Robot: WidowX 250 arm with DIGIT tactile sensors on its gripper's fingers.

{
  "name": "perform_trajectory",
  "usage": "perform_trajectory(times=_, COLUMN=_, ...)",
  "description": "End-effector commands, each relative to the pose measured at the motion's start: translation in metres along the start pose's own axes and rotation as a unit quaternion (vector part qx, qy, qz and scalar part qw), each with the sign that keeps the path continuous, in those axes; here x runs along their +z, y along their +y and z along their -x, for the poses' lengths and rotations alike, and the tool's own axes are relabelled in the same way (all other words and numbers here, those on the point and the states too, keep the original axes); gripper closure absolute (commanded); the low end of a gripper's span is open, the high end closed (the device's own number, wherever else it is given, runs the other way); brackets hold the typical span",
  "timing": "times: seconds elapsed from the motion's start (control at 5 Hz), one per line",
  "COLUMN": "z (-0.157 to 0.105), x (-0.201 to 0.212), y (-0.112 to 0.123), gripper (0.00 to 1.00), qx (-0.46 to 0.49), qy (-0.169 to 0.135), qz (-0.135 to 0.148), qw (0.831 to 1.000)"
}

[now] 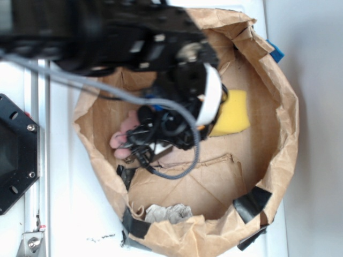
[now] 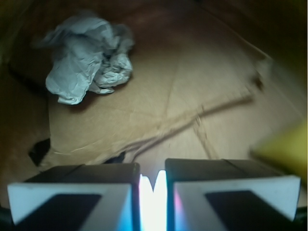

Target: Grab the white paper.

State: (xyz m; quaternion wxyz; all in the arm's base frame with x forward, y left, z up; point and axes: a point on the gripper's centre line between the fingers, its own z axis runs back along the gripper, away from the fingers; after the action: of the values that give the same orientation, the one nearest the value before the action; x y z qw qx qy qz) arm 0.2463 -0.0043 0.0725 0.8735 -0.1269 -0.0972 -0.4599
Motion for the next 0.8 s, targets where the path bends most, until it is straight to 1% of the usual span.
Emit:
perform_trajectory(times=0.0, z=-0.016, x=0.005, y=-0.015, gripper=1.00, qx=0.002, qy=-0.007, qz=-0.030, qw=1.000)
perform_trajectory(times=0.2, z=-0.021, x=0.000, y=-0.016, gripper=0.00, qx=-0.046, qy=0.011, qz=-0.028, qw=0.998)
perform_trajectory(times=0.4, z=-0.027, x=-0.012, y=-0.015, gripper=0.00, qx=-0.115, qy=0.016, qz=-0.018, qw=0.993)
perform_trajectory(times=0.6, z=-0.035, x=-0.016, y=0.000, gripper=0.00, qx=-0.179, qy=0.016, qz=-0.018, qw=0.984)
